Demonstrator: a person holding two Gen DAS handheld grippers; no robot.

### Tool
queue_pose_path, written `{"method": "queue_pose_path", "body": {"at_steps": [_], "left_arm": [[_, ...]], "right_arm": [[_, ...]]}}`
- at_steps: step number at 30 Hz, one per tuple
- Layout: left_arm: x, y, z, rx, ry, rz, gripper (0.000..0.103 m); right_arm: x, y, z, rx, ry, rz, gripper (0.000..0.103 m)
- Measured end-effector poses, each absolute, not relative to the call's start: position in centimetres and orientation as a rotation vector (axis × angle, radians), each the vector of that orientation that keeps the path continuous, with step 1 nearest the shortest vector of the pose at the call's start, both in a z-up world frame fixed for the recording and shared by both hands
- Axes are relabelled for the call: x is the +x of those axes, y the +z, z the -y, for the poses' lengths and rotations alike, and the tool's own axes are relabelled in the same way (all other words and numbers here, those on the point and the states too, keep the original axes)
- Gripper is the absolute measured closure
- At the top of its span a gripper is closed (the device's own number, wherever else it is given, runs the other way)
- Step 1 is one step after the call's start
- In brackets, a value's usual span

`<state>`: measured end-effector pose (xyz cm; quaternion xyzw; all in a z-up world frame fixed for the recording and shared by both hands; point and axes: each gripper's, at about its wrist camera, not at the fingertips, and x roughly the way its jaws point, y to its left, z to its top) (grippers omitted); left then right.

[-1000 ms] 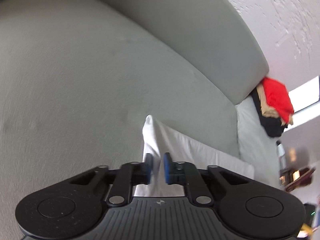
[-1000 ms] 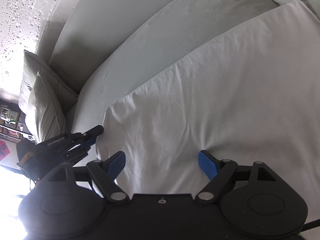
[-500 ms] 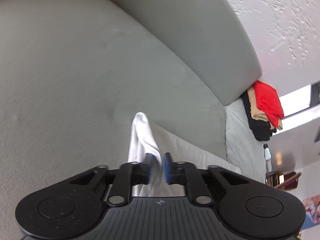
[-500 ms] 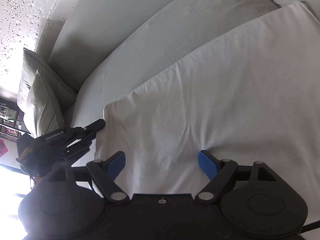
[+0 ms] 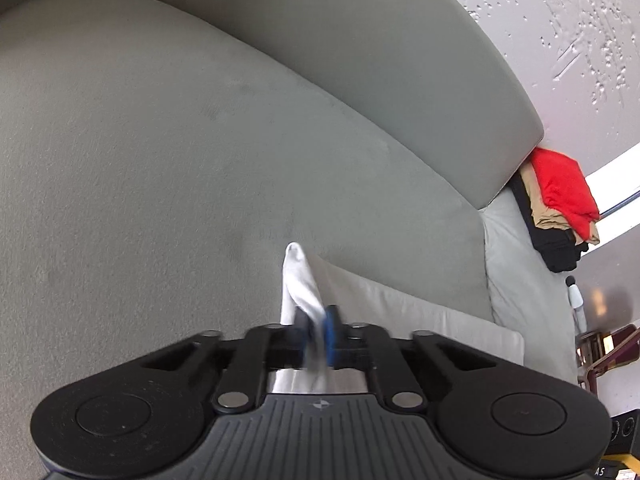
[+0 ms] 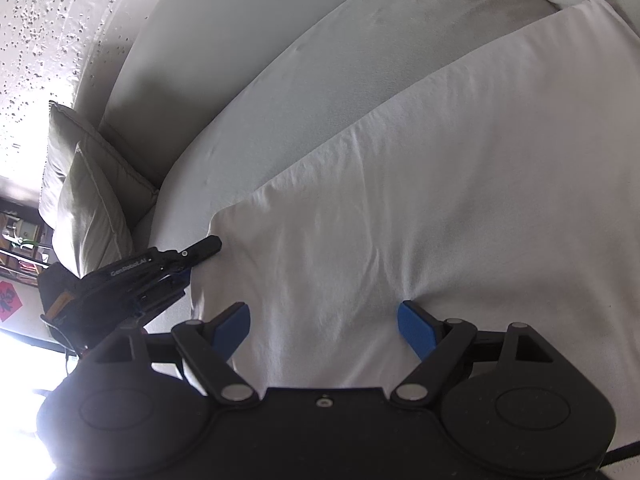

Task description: Fold clothes

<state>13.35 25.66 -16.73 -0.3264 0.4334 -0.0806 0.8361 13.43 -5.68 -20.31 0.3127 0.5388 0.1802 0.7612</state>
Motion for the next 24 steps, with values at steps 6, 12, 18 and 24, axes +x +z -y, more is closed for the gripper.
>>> {"method": "queue_pose_path", "body": {"at_steps": [6, 12, 18, 24], "left_arm": [[12.8, -20.2, -30.2, -1.162, -0.277, -0.849, 0.103], [13.8, -21.6, -30.0, -1.131, -0.278, -0.904, 0.074], [15.9, -22.1, -28.9, -1.129, -0.332, -0.87, 0.076], [17.7, -24.1, -29.0, -1.142, -0.226, -0.918, 0.1]], "right_arm": [[13.4, -20.4, 5.7, 0.694, 0.392, -1.171, 0.022], [13.4, -20.5, 5.8, 0.705, 0.391, -1.173, 0.022], [13.2, -20.5, 5.9, 0.712, 0.394, -1.173, 0.022], [13.4, -20.5, 6.0, 0.713, 0.403, -1.178, 0.022]]}}
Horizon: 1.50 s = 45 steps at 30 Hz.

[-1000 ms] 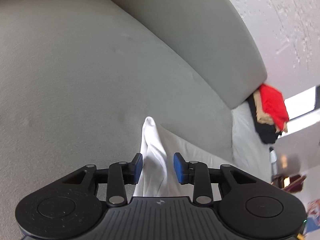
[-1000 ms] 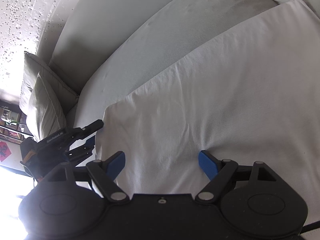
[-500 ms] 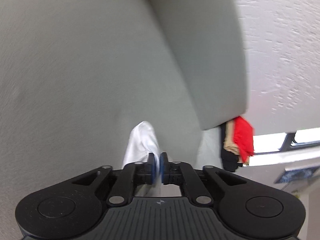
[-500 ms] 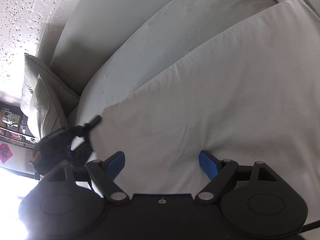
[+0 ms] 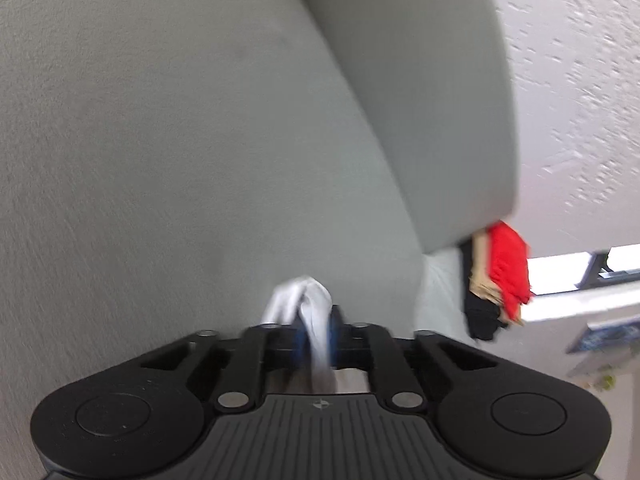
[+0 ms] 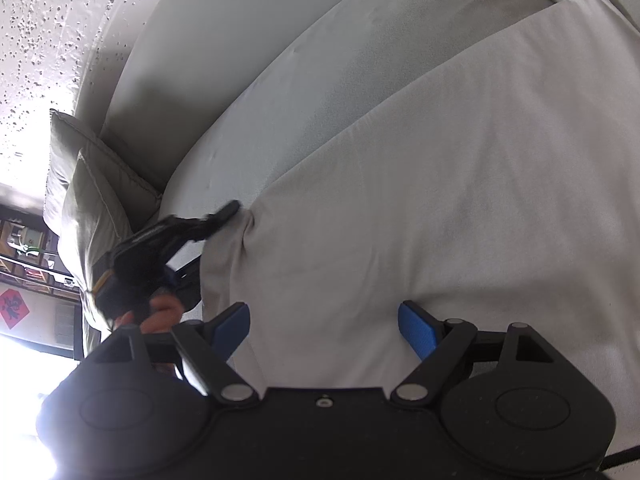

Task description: Fold clothes

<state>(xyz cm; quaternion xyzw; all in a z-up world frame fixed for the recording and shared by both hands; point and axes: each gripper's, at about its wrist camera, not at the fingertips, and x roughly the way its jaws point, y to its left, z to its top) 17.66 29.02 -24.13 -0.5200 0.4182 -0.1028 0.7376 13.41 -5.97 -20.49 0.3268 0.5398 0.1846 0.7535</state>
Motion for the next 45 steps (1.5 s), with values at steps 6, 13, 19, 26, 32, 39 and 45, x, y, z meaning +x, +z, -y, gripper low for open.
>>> {"method": "queue_pose_path", "body": {"at_steps": [6, 13, 19, 26, 32, 39, 45], "left_arm": [[16.4, -23.7, -31.3, -1.169, -0.122, -0.845, 0.1], [15.1, -22.2, -32.3, -1.154, -0.096, -0.842, 0.098], [12.0, -18.6, -33.4, -1.002, 0.043, -0.759, 0.07], [6.0, -14.1, -29.3, -0.803, 0.021, -0.845, 0.066], [1.1, -12.1, -24.3, -0.552, 0.077, -1.02, 0.065], [-2.0, -13.9, -24.2, -0.489, 0.086, -1.084, 0.077], [-1.3, -14.0, -22.9, -0.509, 0.129, -1.106, 0.097]], "right_arm": [[13.6, -20.5, 6.3, 0.729, 0.412, -1.178, 0.022], [13.2, -20.5, 6.8, 0.731, 0.422, -1.163, 0.022], [11.9, -19.6, 7.4, 0.736, 0.399, -1.156, 0.022], [7.9, -16.2, 11.7, 0.765, 0.394, -1.092, 0.022], [4.7, -13.0, 16.1, 0.68, 0.377, -0.987, 0.021], [3.8, -13.5, 21.0, 0.532, 0.293, -0.884, 0.021], [3.3, -15.5, 24.0, 0.593, 0.261, -0.84, 0.021]]}}
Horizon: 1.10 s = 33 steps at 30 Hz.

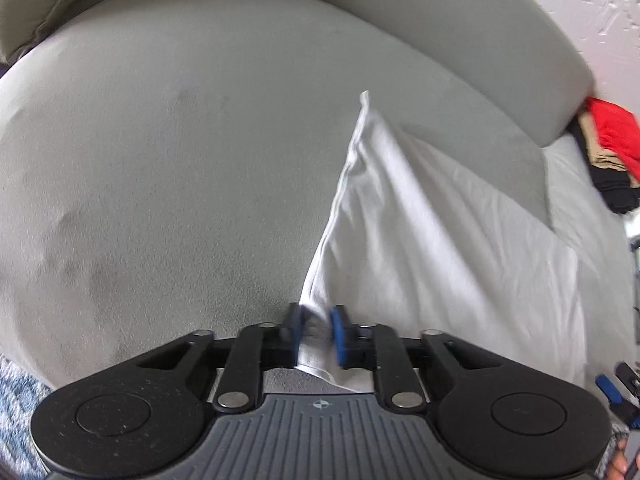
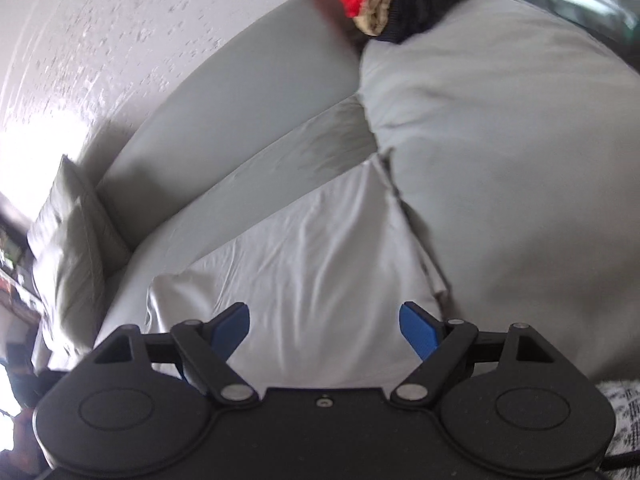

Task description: Fold clothes

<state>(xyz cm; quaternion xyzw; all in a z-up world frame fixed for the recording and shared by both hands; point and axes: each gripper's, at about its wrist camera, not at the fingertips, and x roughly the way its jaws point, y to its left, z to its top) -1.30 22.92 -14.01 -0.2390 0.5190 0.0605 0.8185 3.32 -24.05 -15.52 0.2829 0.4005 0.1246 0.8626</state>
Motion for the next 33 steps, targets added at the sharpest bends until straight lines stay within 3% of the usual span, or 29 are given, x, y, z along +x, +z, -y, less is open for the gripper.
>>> {"method": "queue_pose_path", "body": {"at_steps": [7, 12, 19, 21, 22, 23, 26, 33], "left_arm": [[-2.9, -12.2, -19.7, -0.238, 0.296, -1.064, 0.096], [-3.2, -11.9, -16.9, -0.081, 0.392, -1.043, 0.073], [-3.6, -9.5, -14.5, -0.08, 0.343, -0.824, 0.074], [-1.5, -10.3, -13.3, -0.063, 0.293, -0.828, 0.074], [-0.3, -10.7, -12.8, -0.052, 0.273, -0.831, 0.074], [0.9, -11.3, -12.4, -0.049, 0.26, -0.841, 0.074], [4.2, -12.9, -12.1, -0.06, 0.255, -0.869, 0.079], [7.9, -15.8, -12.8, 0.029, 0.42, -0.957, 0.076]], "right_arm": [[2.1, -15.9, 25.4, 0.632, 0.277, -0.802, 0.021], [1.9, -15.9, 25.8, 0.645, 0.266, -0.793, 0.019], [2.4, -15.9, 26.9, 0.634, 0.173, -0.764, 0.02], [3.7, -16.0, 25.8, 0.581, 0.183, -0.784, 0.051], [4.5, -16.0, 24.9, 0.533, 0.191, -0.796, 0.074], [5.4, -16.2, 23.5, 0.47, 0.208, -0.808, 0.079], [8.2, -17.3, 20.0, 0.363, 0.266, -0.842, 0.08], [14.1, -20.5, 17.9, 0.302, 0.292, -0.901, 0.08]]}}
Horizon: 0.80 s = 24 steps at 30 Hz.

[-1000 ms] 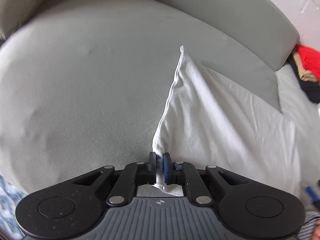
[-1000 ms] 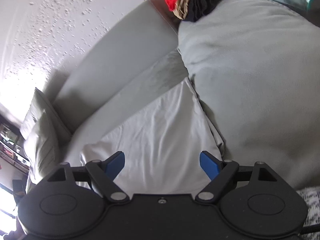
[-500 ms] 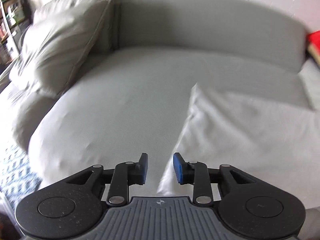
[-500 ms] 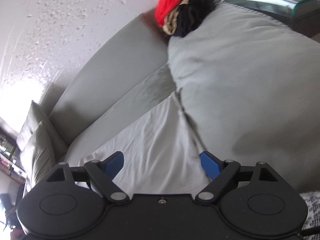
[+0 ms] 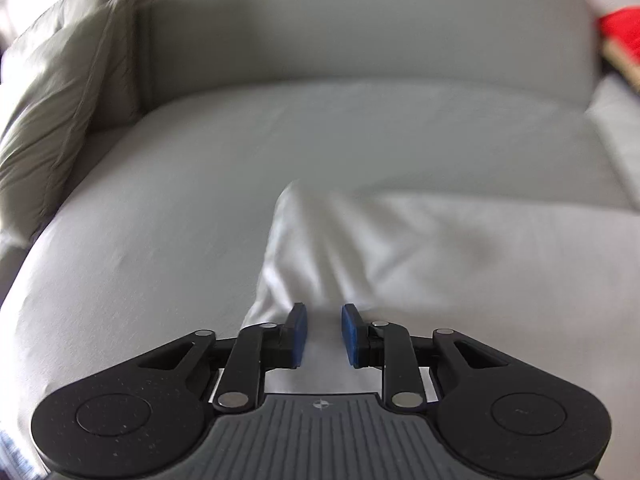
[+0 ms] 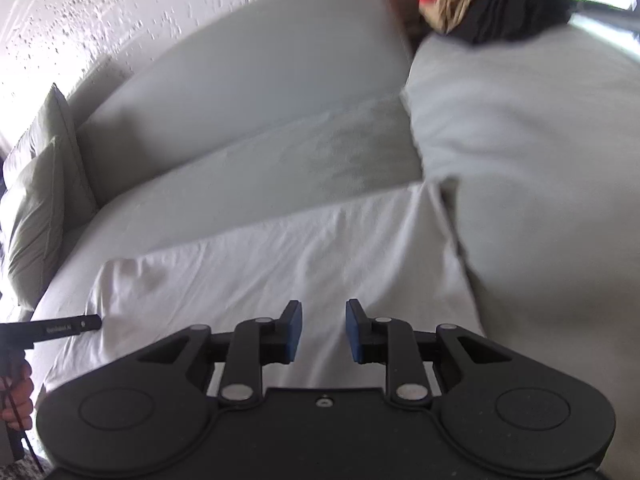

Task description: Fold clothes

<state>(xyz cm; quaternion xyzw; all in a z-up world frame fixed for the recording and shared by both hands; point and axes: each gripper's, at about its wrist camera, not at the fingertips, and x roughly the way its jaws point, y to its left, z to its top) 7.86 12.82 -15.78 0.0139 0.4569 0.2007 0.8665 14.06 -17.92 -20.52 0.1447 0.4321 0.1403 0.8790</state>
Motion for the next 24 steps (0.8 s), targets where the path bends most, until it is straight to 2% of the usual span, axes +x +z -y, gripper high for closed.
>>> {"method": "queue_pose_path", "body": {"at_steps": [2, 3, 5, 6, 9, 10, 11, 15, 17, 22, 24], "left_arm": [[7.3, -15.5, -13.1, 0.074, 0.515, -0.961, 0.077], [7.1, -15.3, -13.3, 0.097, 0.563, -0.962, 0.08], [6.1, -14.4, -13.7, 0.065, 0.571, -0.94, 0.089], [5.6, -13.7, -13.7, 0.029, 0.536, -0.912, 0.088], [4.7, -12.0, -12.7, -0.074, 0.342, -0.833, 0.084], [4.9, -11.9, -12.1, -0.104, 0.269, -0.832, 0.083], [5.2, -12.0, -11.4, -0.133, 0.204, -0.844, 0.082], [7.3, -13.0, -7.6, -0.153, 0.041, -0.89, 0.08], [8.3, -13.7, -5.7, -0.116, 0.008, -0.92, 0.076], [9.4, -15.1, -2.8, -0.026, 0.04, -0.961, 0.074], [9.6, -15.1, -2.9, -0.032, 0.043, -0.966, 0.074]], "right_arm": [[14.2, -20.7, 18.8, 0.282, 0.214, -0.892, 0.093], [14.0, -20.6, 19.5, 0.246, 0.123, -0.888, 0.093], [13.5, -20.3, 21.2, 0.226, -0.01, -0.882, 0.103], [13.3, -19.9, 22.4, 0.302, -0.005, -0.882, 0.103], [12.4, -18.2, 24.9, 0.439, 0.026, -0.829, 0.079], [12.4, -17.8, 25.4, 0.459, 0.055, -0.807, 0.064], [12.7, -17.5, 25.9, 0.49, 0.087, -0.796, 0.055], [15.4, -18.2, 28.1, 0.648, 0.19, -0.825, 0.055], [17.0, -19.0, 28.7, 0.679, 0.223, -0.854, 0.062], [20.1, -20.7, 29.3, 0.703, 0.232, -0.895, 0.083], [21.0, -21.3, 29.3, 0.734, 0.248, -0.919, 0.083]]}}
